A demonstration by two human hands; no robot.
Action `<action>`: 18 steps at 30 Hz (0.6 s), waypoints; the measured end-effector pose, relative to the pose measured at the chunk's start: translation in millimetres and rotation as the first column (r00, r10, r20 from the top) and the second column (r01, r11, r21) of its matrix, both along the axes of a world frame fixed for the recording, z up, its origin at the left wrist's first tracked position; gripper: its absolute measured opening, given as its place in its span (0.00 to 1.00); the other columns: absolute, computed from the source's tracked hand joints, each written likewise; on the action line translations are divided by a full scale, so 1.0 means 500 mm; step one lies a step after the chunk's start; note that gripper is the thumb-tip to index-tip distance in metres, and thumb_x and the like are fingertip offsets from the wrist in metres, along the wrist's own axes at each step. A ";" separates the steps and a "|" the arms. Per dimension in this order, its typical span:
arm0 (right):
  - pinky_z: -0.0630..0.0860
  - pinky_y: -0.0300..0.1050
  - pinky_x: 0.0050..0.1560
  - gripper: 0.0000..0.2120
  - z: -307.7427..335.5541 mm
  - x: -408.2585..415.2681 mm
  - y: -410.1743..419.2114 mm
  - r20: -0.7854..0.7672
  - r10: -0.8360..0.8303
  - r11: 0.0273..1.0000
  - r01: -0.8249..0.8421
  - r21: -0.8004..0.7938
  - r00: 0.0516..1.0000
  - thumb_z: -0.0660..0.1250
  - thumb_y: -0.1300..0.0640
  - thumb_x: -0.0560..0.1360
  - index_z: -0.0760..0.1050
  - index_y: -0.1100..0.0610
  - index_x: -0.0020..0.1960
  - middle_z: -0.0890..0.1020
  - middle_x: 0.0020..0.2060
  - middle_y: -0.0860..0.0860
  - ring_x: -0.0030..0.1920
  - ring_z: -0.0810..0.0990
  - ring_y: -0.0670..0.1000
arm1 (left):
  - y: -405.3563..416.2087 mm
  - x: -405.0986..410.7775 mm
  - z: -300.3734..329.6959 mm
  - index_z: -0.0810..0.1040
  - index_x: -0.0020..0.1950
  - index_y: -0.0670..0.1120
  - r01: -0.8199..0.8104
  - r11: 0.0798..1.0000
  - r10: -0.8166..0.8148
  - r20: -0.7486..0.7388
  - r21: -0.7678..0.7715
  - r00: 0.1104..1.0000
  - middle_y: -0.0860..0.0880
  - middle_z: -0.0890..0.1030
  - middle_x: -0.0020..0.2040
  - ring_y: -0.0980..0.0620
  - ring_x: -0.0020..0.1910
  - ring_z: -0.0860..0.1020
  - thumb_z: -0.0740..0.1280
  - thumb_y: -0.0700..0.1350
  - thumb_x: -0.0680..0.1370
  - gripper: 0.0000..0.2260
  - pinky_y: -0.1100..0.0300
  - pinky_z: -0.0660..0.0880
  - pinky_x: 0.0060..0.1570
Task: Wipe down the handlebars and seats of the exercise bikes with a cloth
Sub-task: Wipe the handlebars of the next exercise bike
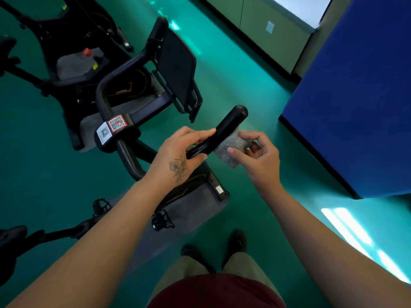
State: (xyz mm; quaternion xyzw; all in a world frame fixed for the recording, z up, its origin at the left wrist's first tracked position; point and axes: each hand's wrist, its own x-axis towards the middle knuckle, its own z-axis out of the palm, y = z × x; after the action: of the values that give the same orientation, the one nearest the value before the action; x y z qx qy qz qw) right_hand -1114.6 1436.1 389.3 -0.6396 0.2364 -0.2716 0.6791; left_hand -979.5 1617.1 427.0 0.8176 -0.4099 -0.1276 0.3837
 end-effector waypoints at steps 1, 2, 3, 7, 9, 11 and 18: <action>0.82 0.53 0.54 0.18 -0.001 -0.002 0.003 -0.003 -0.013 1.000 0.012 -0.018 1.000 0.82 0.60 0.69 0.80 0.55 0.56 0.81 0.58 0.62 0.56 0.82 0.63 | 0.001 0.002 0.001 0.76 0.76 0.62 0.007 1.000 -0.007 0.001 0.006 1.000 0.56 0.78 0.57 0.58 0.60 0.78 0.77 0.40 0.78 0.29 0.56 0.78 0.64; 0.82 0.55 0.54 0.18 0.000 -0.002 0.002 -0.001 -0.028 0.999 0.028 -0.027 1.000 0.82 0.60 0.69 0.80 0.56 0.56 0.81 0.58 0.62 0.57 0.82 0.63 | 0.001 0.004 0.002 0.76 0.76 0.62 0.013 1.000 -0.014 0.003 0.012 1.000 0.56 0.78 0.58 0.58 0.60 0.78 0.77 0.41 0.78 0.29 0.57 0.78 0.64; 0.82 0.57 0.54 0.19 0.005 -0.003 -0.001 0.006 -0.044 0.999 0.044 -0.028 0.999 0.82 0.61 0.69 0.80 0.57 0.56 0.81 0.58 0.63 0.56 0.82 0.62 | 0.003 0.006 0.003 0.76 0.76 0.62 0.021 1.000 -0.021 0.003 0.019 1.000 0.56 0.78 0.58 0.59 0.60 0.78 0.77 0.41 0.78 0.29 0.55 0.78 0.63; 0.81 0.44 0.49 0.18 0.044 -0.001 -0.032 0.045 -0.110 0.994 0.110 0.013 0.993 0.80 0.70 0.71 0.78 0.61 0.56 0.82 0.50 0.52 0.49 0.82 0.47 | 0.012 0.016 0.001 0.76 0.75 0.62 0.045 0.999 -0.044 -0.012 0.031 0.999 0.56 0.79 0.59 0.57 0.60 0.79 0.77 0.42 0.78 0.29 0.50 0.79 0.61; 0.80 0.38 0.47 0.17 0.055 0.001 -0.047 0.073 -0.138 0.990 0.136 0.038 0.988 0.78 0.71 0.72 0.77 0.59 0.55 0.80 0.48 0.49 0.46 0.82 0.43 | 0.016 0.018 -0.001 0.77 0.74 0.62 0.048 0.998 -0.048 -0.005 0.033 0.999 0.56 0.79 0.58 0.57 0.59 0.79 0.77 0.43 0.78 0.28 0.49 0.80 0.59; 0.80 0.38 0.45 0.17 0.057 0.008 -0.049 0.079 -0.141 0.990 0.138 0.040 0.987 0.78 0.71 0.72 0.77 0.59 0.56 0.80 0.48 0.47 0.45 0.82 0.42 | 0.020 0.019 -0.002 0.78 0.74 0.61 0.051 0.998 -0.052 0.004 0.037 0.999 0.56 0.79 0.57 0.57 0.58 0.79 0.77 0.44 0.78 0.26 0.49 0.80 0.58; 0.81 0.50 0.53 0.19 0.011 0.013 0.016 0.030 -0.076 0.995 0.074 0.074 0.997 0.81 0.70 0.69 0.77 0.55 0.52 0.82 0.52 0.46 0.51 0.82 0.51 | 0.031 0.022 -0.001 0.80 0.72 0.61 0.059 0.997 -0.061 0.030 0.055 0.998 0.57 0.78 0.57 0.59 0.57 0.79 0.77 0.46 0.78 0.23 0.52 0.80 0.59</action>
State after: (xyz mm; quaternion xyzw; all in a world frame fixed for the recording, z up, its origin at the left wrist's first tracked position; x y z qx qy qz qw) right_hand -1108.0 1444.1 394.7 -0.6005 0.2590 -0.2984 0.6952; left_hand -968.4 1632.7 426.4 0.8169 -0.4366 -0.1372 0.3512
